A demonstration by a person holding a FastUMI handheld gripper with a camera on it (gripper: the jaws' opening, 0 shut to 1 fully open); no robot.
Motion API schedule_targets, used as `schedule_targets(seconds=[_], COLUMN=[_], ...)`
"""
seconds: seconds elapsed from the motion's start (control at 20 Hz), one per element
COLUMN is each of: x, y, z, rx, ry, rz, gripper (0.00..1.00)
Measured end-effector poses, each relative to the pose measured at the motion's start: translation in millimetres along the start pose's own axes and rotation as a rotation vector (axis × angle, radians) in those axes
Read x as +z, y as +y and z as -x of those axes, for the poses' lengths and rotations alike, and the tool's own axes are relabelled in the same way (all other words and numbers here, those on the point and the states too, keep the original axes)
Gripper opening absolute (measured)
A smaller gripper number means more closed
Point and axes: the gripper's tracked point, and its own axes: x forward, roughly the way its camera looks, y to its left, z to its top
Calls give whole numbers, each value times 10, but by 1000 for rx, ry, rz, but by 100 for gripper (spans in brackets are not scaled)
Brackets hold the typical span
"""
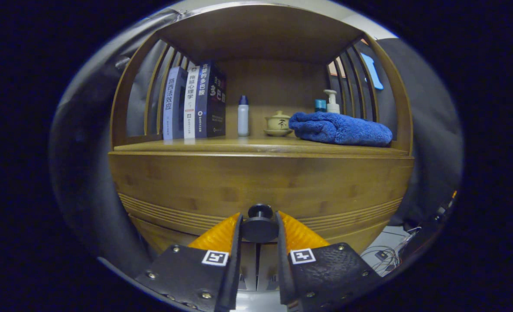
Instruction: Pull open the drawer, take out the items inside it, and place them on the countertop above the cabinet.
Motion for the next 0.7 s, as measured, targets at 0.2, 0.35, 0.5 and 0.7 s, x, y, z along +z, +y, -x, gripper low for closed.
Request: schedule_targets(seconds=[0.2, 0.35, 0.5, 0.7], x=[-13, -22, -26, -77], y=[-5, -13, -18, -29], z=[10, 27, 72, 277], rx=[4, 2, 4, 17], ry=[13, 26, 32, 41], rz=[-4, -9, -22, -33], gripper=[38, 38, 38, 38])
